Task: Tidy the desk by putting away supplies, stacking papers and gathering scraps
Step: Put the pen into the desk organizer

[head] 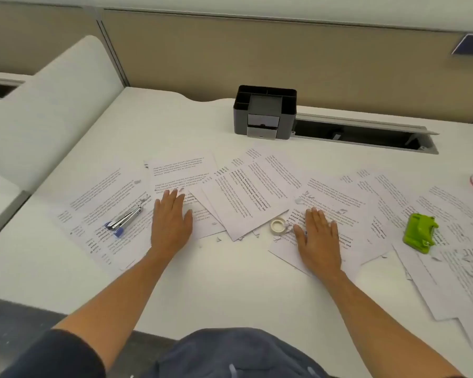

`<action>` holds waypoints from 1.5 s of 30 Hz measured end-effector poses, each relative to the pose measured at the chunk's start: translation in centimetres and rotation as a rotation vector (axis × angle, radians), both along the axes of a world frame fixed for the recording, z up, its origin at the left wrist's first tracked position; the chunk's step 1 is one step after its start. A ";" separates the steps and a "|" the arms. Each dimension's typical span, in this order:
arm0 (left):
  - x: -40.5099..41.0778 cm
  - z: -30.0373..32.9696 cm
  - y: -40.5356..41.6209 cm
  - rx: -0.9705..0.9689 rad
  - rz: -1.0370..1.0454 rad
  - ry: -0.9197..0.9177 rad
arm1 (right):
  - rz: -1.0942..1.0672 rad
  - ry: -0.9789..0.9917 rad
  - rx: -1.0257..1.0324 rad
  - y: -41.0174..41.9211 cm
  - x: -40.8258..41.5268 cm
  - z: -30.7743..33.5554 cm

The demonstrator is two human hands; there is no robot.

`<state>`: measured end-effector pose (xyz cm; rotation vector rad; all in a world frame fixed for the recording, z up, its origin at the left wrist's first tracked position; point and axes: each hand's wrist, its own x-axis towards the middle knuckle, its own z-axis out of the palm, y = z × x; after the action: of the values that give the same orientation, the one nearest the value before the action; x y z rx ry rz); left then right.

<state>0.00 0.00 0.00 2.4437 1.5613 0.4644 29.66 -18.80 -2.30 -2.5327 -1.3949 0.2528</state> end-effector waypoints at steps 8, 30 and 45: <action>-3.0 1.0 2.2 0.004 0.332 0.077 | 0.000 -0.049 -0.018 -0.1 0.1 -0.5; -3.7 4.8 3.9 0.025 0.346 0.041 | -0.017 -0.056 -0.017 -0.1 0.2 -0.6; 8.0 11.3 7.5 -0.189 0.206 -0.670 | -0.029 -0.056 0.031 0.0 0.1 -0.6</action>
<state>7.96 7.54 11.27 1.7254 1.4623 0.9932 29.73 -18.85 -2.93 -2.5514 -1.3708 0.1551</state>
